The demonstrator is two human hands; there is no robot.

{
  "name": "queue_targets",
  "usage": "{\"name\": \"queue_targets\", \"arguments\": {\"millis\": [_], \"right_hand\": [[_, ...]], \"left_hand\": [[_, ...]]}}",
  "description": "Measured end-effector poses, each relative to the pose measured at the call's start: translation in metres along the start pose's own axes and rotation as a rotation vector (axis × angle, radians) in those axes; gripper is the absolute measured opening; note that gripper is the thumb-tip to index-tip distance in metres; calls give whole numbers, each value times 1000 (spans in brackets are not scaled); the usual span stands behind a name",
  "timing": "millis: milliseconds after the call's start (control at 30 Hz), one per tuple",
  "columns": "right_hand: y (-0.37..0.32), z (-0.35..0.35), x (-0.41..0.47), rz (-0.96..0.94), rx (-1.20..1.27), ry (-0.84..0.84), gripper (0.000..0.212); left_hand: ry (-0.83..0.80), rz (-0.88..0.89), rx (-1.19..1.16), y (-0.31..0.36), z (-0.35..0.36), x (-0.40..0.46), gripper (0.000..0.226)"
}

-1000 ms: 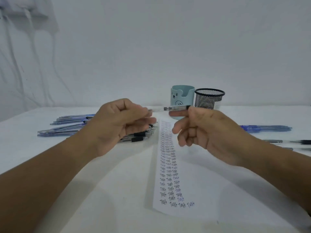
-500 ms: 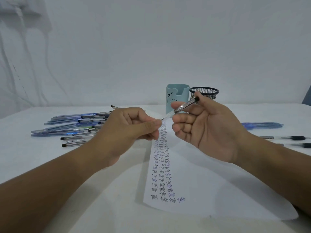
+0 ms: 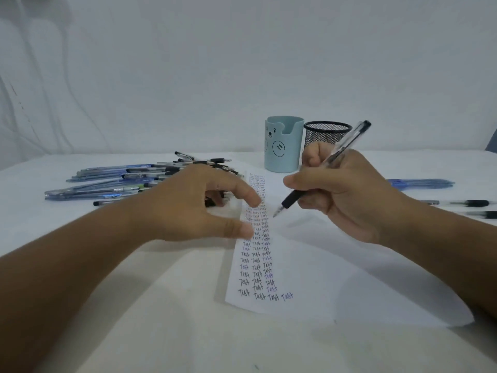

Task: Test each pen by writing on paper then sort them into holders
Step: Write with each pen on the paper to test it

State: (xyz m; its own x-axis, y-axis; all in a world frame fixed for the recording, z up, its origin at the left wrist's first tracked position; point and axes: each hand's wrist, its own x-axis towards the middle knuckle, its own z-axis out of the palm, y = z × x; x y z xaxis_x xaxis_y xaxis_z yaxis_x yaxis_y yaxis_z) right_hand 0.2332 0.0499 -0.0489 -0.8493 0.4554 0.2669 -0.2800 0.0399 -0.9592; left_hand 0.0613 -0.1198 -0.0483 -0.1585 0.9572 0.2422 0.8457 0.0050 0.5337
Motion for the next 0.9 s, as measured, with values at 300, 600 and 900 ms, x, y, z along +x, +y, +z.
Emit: {"name": "queue_targets", "arguments": {"millis": [300, 600, 900], "right_hand": [[-1, 17, -27, 201, -287, -492, 19], [2, 27, -40, 48, -503, -330, 43], [4, 29, -42, 52, -553, -338, 43]], "left_hand": [[-146, 42, 147, -5, 3, 2, 54], [-130, 81, 146, -3, 5, 1, 49], [-171, -43, 208, -11, 3, 6, 74]]}}
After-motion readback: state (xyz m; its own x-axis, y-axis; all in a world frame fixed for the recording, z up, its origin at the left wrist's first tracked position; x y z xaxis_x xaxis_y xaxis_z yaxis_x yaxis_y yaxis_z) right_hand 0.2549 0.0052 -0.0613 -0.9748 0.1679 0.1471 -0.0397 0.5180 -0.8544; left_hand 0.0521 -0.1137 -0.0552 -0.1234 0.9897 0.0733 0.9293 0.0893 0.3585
